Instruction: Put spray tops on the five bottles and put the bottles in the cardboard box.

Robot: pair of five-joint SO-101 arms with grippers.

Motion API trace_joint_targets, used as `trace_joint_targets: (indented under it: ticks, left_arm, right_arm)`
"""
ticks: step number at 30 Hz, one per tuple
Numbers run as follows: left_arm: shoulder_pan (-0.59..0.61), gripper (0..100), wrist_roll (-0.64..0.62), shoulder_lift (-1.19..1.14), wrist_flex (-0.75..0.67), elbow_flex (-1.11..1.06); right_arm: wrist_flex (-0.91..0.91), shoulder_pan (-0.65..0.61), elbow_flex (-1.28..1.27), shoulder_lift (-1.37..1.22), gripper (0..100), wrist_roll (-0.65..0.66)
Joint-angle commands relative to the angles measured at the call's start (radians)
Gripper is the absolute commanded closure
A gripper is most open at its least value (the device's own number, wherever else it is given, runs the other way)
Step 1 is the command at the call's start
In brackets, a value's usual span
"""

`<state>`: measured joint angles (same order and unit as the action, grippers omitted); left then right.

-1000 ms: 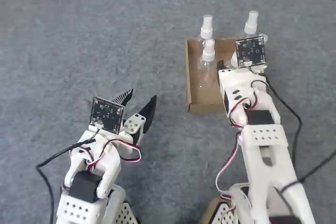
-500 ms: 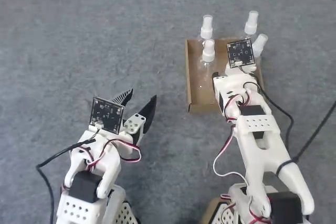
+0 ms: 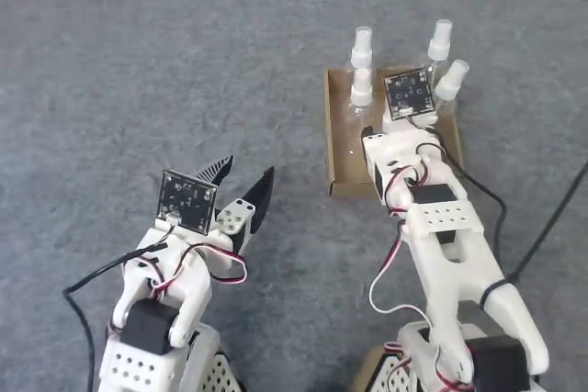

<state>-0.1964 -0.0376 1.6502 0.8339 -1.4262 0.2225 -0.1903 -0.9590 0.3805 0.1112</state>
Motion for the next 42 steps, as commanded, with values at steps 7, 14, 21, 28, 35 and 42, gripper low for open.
trace_joint_targets:
  ticks: [7, 14, 21, 28, 35, 42]
  left_arm:
    - [-0.002, 81, 0.005, 0.014, -0.025, 0.007]
    - [-0.002, 81, 0.005, 0.014, -0.025, 0.007]
    - [-0.002, 81, 0.005, 0.014, -0.025, 0.007]
    - [-0.002, 81, 0.005, 0.014, -0.025, 0.007]
    - [-0.002, 81, 0.005, 0.014, -0.025, 0.007]
    - [-0.002, 81, 0.005, 0.014, -0.025, 0.007]
  right_arm:
    - [-0.021, -0.008, 0.048, 0.010, 99.1, -0.009]
    - [-0.021, -0.007, 0.048, 0.013, 99.1, -0.009]
    - [-0.021, -0.007, 0.048, 0.013, 98.1, -0.009]
    - [-0.004, -0.008, 0.048, 0.013, 83.1, -0.009]
    - [0.021, -0.013, 0.069, 0.015, 82.6, -0.009]
    - [0.033, -0.008, 0.123, 0.015, 82.5, -0.009]
